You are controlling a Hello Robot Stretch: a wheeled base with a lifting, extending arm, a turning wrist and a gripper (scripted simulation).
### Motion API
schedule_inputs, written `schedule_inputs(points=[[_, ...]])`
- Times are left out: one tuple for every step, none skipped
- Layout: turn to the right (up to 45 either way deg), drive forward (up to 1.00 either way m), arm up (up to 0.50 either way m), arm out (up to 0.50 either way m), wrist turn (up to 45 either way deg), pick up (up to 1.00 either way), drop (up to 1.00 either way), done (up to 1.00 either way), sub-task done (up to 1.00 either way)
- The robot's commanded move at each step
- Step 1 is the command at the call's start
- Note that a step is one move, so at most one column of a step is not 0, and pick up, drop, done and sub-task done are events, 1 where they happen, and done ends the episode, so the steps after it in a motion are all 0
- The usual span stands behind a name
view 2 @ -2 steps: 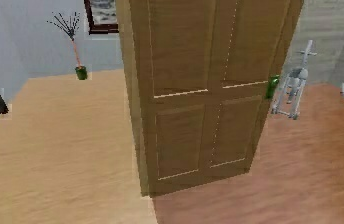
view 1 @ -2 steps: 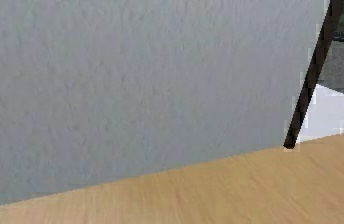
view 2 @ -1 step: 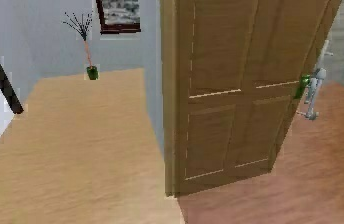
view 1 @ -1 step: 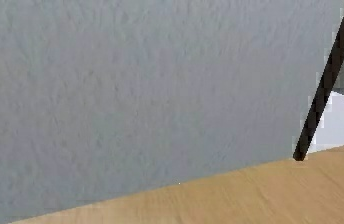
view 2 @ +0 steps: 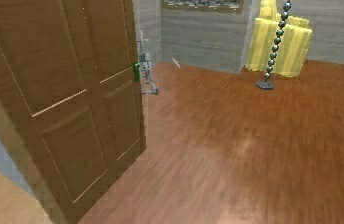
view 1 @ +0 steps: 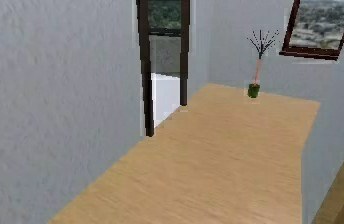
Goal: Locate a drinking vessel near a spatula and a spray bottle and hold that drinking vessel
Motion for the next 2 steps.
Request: schedule_inputs(points=[[15.0,0.0,0.0,0.0,0.0,0.0,0.0,0.0,0.0],[0.0,0.75,0.0,0.0,0.0,0.0,0.0,0.0,0.0]])
